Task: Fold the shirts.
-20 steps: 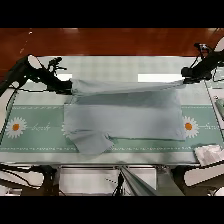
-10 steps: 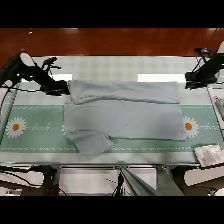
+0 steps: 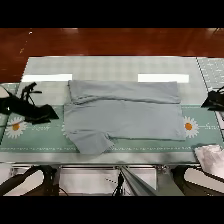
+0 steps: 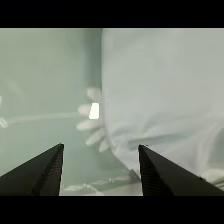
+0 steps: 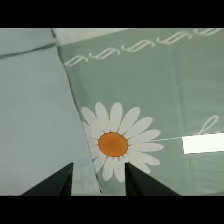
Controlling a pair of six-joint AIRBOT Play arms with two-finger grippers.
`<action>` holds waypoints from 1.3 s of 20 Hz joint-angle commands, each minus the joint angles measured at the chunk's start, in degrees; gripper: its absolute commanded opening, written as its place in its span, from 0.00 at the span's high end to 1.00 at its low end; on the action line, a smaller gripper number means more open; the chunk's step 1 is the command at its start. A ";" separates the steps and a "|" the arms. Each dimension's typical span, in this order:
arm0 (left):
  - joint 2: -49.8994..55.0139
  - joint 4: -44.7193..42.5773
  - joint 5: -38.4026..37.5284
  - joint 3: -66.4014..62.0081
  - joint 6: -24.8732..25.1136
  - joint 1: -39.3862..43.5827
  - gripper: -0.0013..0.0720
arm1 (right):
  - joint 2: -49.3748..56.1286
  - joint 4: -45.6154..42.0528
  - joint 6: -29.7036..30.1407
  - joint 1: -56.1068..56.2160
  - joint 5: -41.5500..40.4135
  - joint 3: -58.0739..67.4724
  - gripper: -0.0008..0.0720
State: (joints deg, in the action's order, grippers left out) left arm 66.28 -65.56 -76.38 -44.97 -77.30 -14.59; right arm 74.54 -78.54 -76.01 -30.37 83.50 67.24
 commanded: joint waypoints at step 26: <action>-7.02 20.81 18.75 23.45 3.21 16.63 0.94 | -7.50 6.91 6.21 -11.65 -5.44 -30.08 0.23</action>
State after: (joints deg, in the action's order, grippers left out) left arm 59.31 -44.93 -57.41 -21.54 -74.76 1.85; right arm 67.07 -72.47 -71.53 -40.05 79.61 43.00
